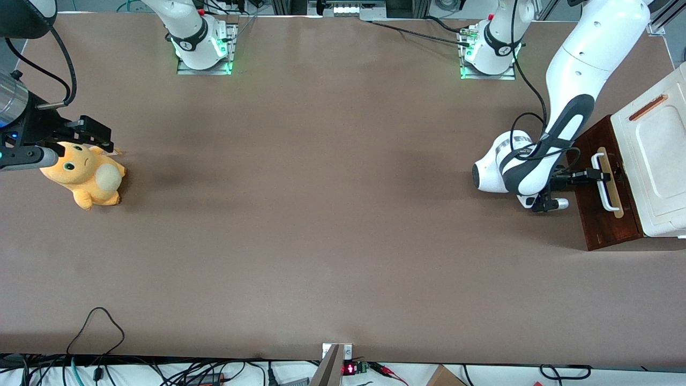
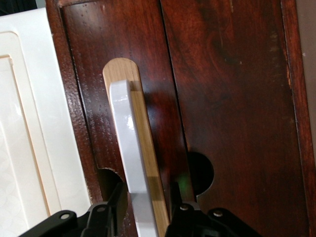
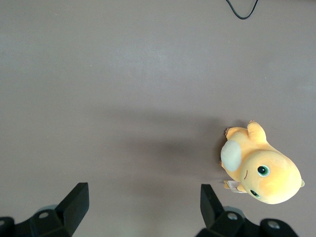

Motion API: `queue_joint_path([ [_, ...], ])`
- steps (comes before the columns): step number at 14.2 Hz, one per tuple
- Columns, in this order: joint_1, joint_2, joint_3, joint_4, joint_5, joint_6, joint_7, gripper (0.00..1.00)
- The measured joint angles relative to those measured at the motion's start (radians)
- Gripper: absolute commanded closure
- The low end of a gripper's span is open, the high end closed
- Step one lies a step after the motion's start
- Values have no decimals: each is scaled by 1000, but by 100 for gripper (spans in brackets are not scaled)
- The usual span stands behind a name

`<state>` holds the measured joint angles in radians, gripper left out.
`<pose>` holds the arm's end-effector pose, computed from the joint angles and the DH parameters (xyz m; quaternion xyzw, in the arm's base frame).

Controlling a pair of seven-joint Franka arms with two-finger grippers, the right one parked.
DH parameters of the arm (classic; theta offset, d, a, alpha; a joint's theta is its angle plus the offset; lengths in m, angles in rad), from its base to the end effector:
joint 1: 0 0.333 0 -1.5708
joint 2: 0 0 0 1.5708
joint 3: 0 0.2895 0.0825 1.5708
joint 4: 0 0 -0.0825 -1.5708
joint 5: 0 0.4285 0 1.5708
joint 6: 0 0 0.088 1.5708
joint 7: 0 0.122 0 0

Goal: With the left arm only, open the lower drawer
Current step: 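Close the left gripper around the white bar handle, then pull the handle with the left gripper, sliding the drawer out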

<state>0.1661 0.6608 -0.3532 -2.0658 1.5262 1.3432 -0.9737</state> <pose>0.5227 0.0276 0.0876 -0.7141 0.0548 0.0672 0.6946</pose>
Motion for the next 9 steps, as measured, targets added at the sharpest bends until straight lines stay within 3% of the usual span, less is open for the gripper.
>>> queue_joint_path([
  [5,13,6,0,2,9,0,0,62],
  [9,18,5,0,4,10,-1,0,83],
])
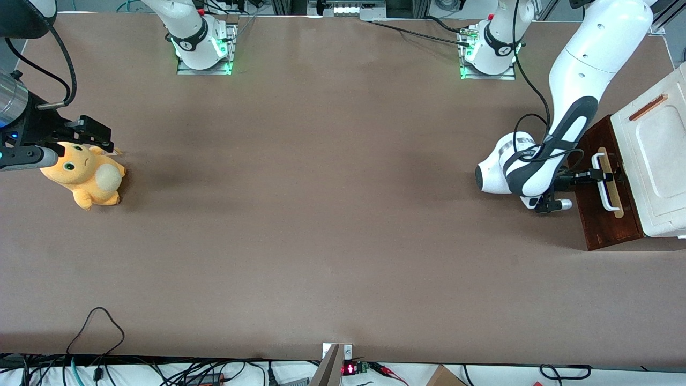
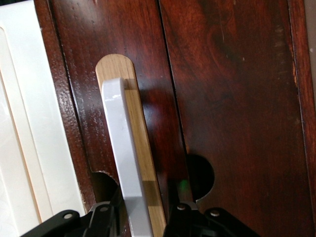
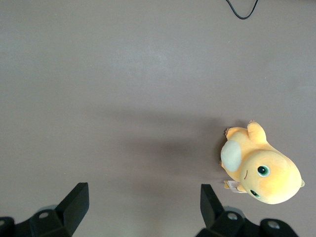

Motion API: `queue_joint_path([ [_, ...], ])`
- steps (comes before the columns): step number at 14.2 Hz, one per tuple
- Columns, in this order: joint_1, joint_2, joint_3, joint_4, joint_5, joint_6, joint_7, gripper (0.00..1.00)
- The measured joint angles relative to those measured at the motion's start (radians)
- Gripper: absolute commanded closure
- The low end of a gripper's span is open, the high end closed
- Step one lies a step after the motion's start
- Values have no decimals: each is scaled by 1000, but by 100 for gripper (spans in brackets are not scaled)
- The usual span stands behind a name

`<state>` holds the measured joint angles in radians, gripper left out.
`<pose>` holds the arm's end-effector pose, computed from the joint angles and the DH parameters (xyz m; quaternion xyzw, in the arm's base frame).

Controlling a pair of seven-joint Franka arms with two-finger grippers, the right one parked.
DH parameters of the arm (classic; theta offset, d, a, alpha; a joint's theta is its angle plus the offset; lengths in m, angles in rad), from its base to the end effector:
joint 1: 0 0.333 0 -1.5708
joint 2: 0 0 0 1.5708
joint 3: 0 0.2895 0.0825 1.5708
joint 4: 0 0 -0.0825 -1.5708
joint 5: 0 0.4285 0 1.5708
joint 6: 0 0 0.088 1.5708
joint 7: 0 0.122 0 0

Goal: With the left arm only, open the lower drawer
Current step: 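Pull the handle with the left gripper, sliding the drawer out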

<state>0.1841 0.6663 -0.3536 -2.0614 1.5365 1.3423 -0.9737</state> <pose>0.5239 0.0368 0.0866 -0.7133 0.0507 0.0702 0.6955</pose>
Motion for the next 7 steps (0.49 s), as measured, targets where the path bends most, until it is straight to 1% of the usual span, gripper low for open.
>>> queue_joint_path([
  [1,-1,-1,-1,2,4,-10,0,84],
  [2,-2,-1,-1,4,5,-15,-6,88],
  [4,-2,-1,-1,4,6,-16,-9,93],
  [5,-2,-1,-1,4,6,-17,-11,98],
  [7,-2,-1,0,4,6,-17,-14,100],
])
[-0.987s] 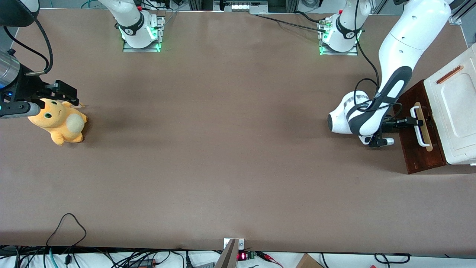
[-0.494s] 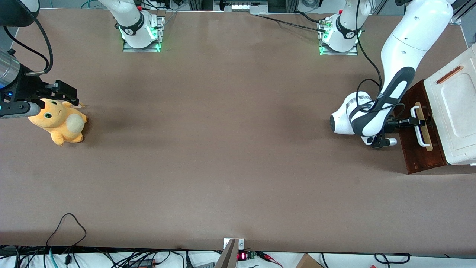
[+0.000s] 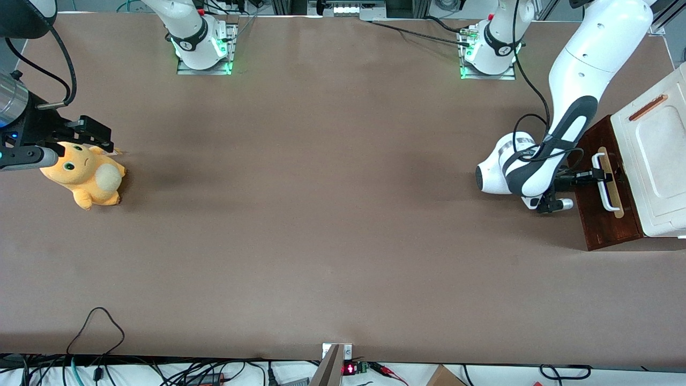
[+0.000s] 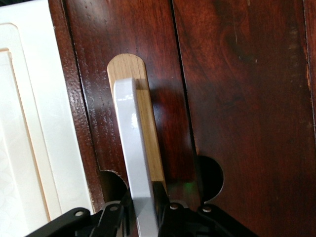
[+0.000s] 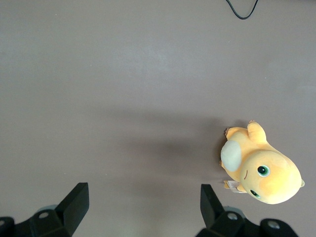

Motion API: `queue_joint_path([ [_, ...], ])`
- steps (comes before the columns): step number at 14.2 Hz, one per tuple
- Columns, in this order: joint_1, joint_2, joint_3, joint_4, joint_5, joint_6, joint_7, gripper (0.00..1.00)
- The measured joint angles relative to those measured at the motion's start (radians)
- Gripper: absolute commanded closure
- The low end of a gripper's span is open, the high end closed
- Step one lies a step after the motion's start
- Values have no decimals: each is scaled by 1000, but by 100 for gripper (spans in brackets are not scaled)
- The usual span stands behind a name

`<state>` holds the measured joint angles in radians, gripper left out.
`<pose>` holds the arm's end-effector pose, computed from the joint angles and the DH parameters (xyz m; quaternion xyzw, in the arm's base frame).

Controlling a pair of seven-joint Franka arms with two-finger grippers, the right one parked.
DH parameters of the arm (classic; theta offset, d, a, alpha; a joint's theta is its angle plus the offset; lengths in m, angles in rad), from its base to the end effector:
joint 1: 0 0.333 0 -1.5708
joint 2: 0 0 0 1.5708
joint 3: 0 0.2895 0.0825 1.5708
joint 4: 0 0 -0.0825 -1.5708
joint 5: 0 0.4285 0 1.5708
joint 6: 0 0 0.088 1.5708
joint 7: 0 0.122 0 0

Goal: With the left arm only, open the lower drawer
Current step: 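Pull the handle with the left gripper, sliding the drawer out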

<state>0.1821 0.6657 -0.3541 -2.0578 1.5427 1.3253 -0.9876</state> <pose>0.5255 0.0370 0.0902 -0.7077 0.0435 0.0640 0.7023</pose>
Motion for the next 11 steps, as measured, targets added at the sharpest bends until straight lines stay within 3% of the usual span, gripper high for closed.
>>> queue_joint_path([
  [11,-51,0,-38,-6,-17,-15,-11,100],
])
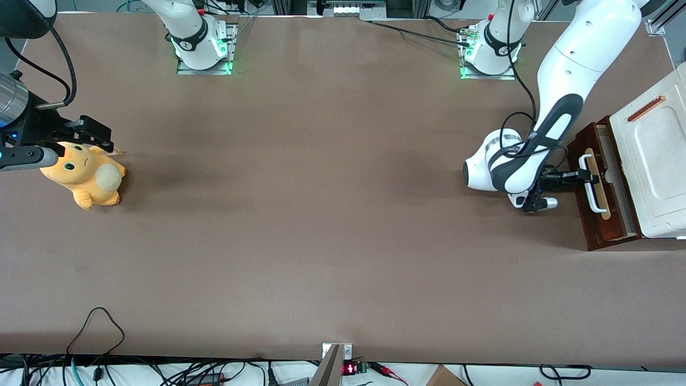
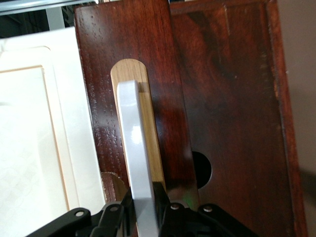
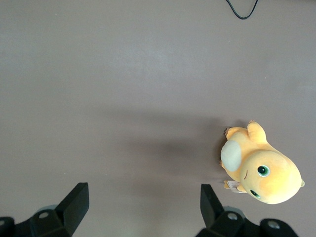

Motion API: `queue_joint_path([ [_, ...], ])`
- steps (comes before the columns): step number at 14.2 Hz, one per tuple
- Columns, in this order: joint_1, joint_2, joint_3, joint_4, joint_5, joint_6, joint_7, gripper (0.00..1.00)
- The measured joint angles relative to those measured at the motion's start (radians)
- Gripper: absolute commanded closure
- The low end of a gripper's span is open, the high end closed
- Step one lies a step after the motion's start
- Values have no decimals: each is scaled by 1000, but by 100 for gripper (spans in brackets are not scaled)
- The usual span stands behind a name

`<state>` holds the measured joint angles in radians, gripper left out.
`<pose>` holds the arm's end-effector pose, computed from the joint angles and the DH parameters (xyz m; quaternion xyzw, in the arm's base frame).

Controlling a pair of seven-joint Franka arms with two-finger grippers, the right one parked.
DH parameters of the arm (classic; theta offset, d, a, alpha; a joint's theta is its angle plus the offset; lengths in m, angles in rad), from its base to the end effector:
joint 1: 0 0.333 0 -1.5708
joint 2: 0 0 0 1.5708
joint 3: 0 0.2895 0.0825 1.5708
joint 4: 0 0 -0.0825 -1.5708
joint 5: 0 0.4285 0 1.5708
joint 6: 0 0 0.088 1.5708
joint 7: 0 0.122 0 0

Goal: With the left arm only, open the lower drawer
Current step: 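Pull the handle with the left gripper, sliding the drawer out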

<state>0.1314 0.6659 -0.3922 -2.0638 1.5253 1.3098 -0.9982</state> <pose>0.5220 -0.0095 0.0908 -0.7115 0.0639 0.0412 0.6986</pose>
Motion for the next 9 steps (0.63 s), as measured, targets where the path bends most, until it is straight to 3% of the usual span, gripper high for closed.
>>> queue_joint_path([
  [9,-44,-1,-92,-3,-20,-18,-9,100],
])
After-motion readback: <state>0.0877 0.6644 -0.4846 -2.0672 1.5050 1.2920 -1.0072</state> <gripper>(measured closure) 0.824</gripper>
